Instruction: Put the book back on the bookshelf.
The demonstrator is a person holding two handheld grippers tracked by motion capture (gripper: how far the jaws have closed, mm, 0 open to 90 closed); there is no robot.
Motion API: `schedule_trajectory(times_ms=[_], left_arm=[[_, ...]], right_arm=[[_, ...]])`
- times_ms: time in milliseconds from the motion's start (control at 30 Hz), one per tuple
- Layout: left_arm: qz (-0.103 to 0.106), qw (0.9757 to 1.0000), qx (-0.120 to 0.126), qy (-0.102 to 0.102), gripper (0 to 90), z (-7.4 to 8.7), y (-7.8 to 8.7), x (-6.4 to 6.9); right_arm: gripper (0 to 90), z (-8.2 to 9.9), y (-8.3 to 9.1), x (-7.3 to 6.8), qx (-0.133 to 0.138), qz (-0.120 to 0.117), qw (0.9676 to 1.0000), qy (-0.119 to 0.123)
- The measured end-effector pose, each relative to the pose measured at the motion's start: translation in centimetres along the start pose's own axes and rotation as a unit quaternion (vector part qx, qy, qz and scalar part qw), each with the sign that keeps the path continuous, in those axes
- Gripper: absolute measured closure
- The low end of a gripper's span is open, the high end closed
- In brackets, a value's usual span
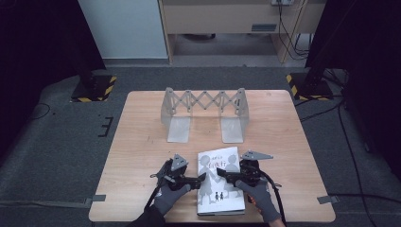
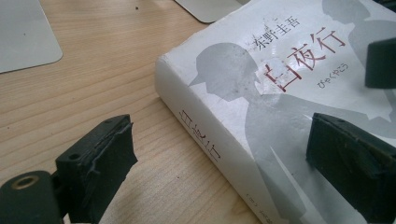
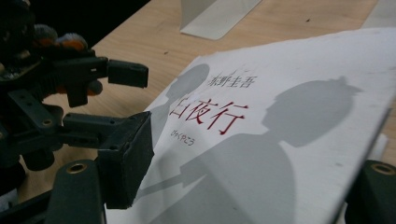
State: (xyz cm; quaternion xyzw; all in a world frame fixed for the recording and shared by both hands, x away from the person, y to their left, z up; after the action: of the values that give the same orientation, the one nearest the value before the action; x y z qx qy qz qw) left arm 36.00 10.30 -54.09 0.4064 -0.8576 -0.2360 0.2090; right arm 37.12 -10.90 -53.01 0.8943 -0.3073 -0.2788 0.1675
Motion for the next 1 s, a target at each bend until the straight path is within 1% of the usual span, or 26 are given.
schedule_trajectory(times_ms=[33,133,233,300,367,467,533,667,800,867,900,967,1000], left_arm=[[-0.001,1.0000,0.002,0.002,6.9,0.0,0.0,0.0],[0.000,1.0000,0.002,0.007,6.9,0.1,0.1,-0.1],[0.003,1.0000,0.001,0.009,7.5,0.1,0.1,-0.1],[0.007,0.9999,0.003,0.015,9.0,0.1,0.1,-0.1],[0.005,0.9998,0.001,0.020,11.6,0.0,0.2,-0.3],[0.007,0.9994,0.001,0.033,14.0,-0.1,0.3,-0.6],[0.011,0.9991,0.001,0.041,14.2,-0.1,0.3,-0.7],[0.018,0.9988,0.003,0.044,13.1,-0.1,0.2,-0.6],[0.035,0.9985,0.005,0.042,9.8,-0.2,0.3,-0.4],[0.049,0.9979,0.004,0.041,6.5,-0.2,0.3,-0.3],[0.056,0.9977,0.003,0.037,4.9,-0.2,0.3,-0.3],[0.083,0.9962,0.006,0.025,0.9,-0.1,0.3,0.1],[0.097,0.9948,0.010,0.027,0.0,-0.1,0.3,0.3]], right_arm=[[26.9,0.1,-0.3,-0.1,-0.003,0.001,1.0000,0.002],[30.9,0.0,-0.4,0.1,0.006,0.004,1.0000,-0.004],[37.8,0.0,-0.3,0.3,0.013,0.006,0.9997,-0.022],[43.3,-0.1,-0.2,0.5,0.016,0.007,0.9993,-0.034],[47.7,-0.2,-0.1,0.7,0.016,0.006,0.9987,-0.047],[53.0,-0.3,0.0,0.7,0.024,0.003,0.9984,-0.051],[56.3,-0.4,0.2,0.7,0.030,0.002,0.9978,-0.059],[62.2,-0.9,0.6,0.3,0.047,-0.006,0.9965,-0.069],[66.4,-1.5,1.1,-0.4,0.065,-0.018,0.9956,-0.065],[68.7,-1.8,1.4,-0.6,0.073,-0.027,0.9950,-0.063],[69.5,-1.9,1.5,-0.7,0.075,-0.030,0.9950,-0.058],[70.5,-2.0,1.8,-0.9,0.080,-0.039,0.9946,-0.053],[71.0,-2.1,1.9,-1.0,0.082,-0.042,0.9946,-0.047]])
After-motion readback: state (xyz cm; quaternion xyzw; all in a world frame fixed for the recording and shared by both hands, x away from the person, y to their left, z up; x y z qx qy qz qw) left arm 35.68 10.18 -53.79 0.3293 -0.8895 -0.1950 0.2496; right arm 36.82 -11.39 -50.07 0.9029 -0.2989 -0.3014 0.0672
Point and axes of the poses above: each handheld gripper's, and its own axes: y roughly backward along the jaws, z roughly out of its underside, x roughly to its right, the point moved 4 cm from there along -y, roughly forward along the jaws, and after that the axes turned 2 degrees about -z, right-handed, at the moved point
